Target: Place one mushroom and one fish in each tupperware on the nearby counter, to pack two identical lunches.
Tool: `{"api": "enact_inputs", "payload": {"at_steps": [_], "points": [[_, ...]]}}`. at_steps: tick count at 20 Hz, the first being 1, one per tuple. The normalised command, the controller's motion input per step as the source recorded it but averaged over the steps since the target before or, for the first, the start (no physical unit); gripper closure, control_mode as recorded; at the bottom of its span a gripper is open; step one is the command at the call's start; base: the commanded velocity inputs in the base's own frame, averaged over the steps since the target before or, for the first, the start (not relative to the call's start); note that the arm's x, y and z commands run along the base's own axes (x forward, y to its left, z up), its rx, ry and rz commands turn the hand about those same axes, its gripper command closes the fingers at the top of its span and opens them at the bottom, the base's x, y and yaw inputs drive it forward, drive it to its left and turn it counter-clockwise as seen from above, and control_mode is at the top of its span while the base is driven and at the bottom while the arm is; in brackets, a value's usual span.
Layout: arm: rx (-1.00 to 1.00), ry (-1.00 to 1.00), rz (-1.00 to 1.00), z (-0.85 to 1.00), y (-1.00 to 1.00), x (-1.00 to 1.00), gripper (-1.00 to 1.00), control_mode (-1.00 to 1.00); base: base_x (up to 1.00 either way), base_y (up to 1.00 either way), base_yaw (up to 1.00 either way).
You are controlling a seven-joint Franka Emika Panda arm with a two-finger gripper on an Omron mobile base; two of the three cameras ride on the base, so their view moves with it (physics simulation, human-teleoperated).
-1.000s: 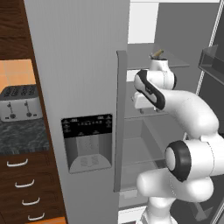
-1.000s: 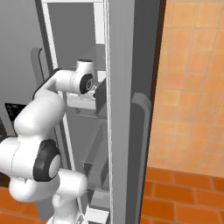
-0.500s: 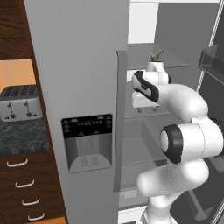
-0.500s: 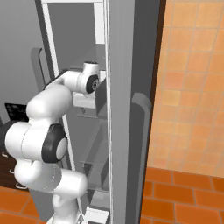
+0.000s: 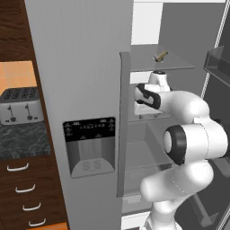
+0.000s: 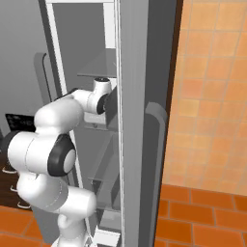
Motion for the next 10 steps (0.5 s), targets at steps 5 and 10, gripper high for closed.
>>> {"api": "enact_inputs", "payload": {"at_steps": [5,10], "points": [[0.00,0.00,0.00,-0.05,0.00,0.73,-1.00,-1.00,0.00,0.00,0.00],[0.00,-0.06,0.00,-0.11,0.00,0.59,-1.00,-1.00,0.00,0.00,0.00]]}}
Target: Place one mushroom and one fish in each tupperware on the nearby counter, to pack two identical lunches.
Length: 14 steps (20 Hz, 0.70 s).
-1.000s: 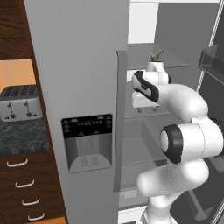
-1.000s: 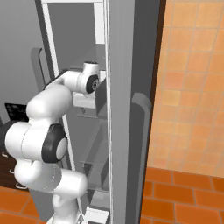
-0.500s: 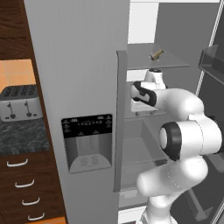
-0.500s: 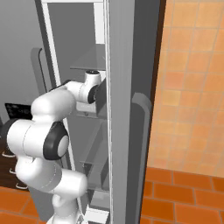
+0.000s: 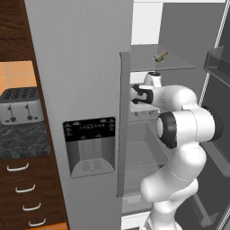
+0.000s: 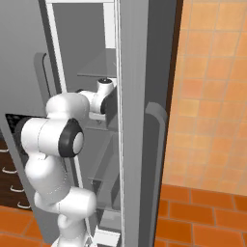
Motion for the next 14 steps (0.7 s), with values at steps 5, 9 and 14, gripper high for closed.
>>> {"api": "enact_inputs", "payload": {"at_steps": [5,9,14], "points": [[0.01,-0.06,0.00,-0.17,0.00,0.57,-1.00,-1.00,0.00,0.00,0.00],[0.00,0.00,0.00,-0.22,-0.01,0.57,-1.00,-1.00,0.00,0.00,0.00],[0.00,0.00,0.00,-0.20,-0.11,0.56,-1.00,-1.00,0.00,0.00,0.00]]}}
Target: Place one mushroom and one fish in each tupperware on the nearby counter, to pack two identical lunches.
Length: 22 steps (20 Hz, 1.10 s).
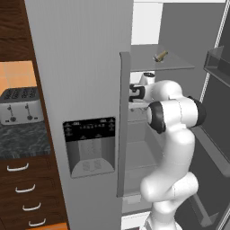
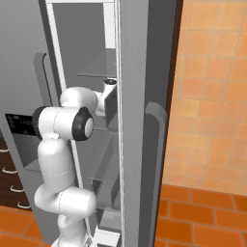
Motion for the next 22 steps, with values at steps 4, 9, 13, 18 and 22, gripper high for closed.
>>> {"api": "enact_inputs", "payload": {"at_steps": [4,9,13,18,22], "points": [[0.00,0.00,0.00,-0.17,-0.06,0.57,-1.00,-1.00,0.00,0.00,0.00],[0.01,0.00,0.00,-0.27,-0.08,0.44,-1.00,-1.00,0.00,0.00,0.00],[0.00,0.00,0.00,-0.39,-0.15,0.19,-1.00,-1.00,0.00,0.00,0.00],[0.00,-0.01,0.00,-0.56,-0.03,-0.04,1.00,-1.00,0.00,0.00,0.00],[0.03,-0.12,0.02,-0.28,0.00,-0.34,1.00,-1.00,0.00,0.00,0.00]]}}
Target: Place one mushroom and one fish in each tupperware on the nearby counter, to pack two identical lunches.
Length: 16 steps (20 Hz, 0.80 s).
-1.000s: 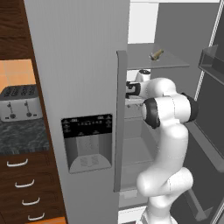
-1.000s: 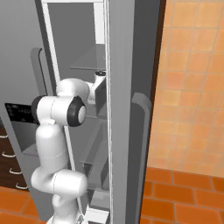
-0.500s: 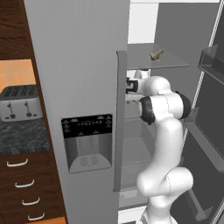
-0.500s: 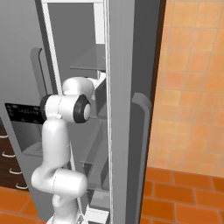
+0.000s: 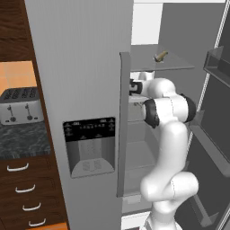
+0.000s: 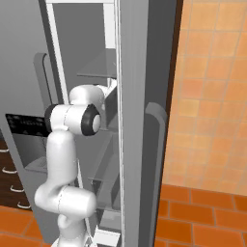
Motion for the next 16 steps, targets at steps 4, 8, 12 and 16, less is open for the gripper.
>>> {"api": "enact_inputs", "payload": {"at_steps": [4,8,12,16], "points": [[0.03,-0.18,0.06,-0.07,0.13,-0.59,1.00,-1.00,0.00,0.00,0.00],[0.01,-0.23,0.04,0.00,0.01,-0.86,1.00,-1.00,0.00,0.00,0.00],[0.00,-0.15,0.00,0.36,0.07,-0.89,1.00,-1.00,0.00,0.00,0.00],[0.00,-0.04,0.01,0.59,0.19,-0.83,1.00,-1.00,0.00,0.00,0.00]]}}
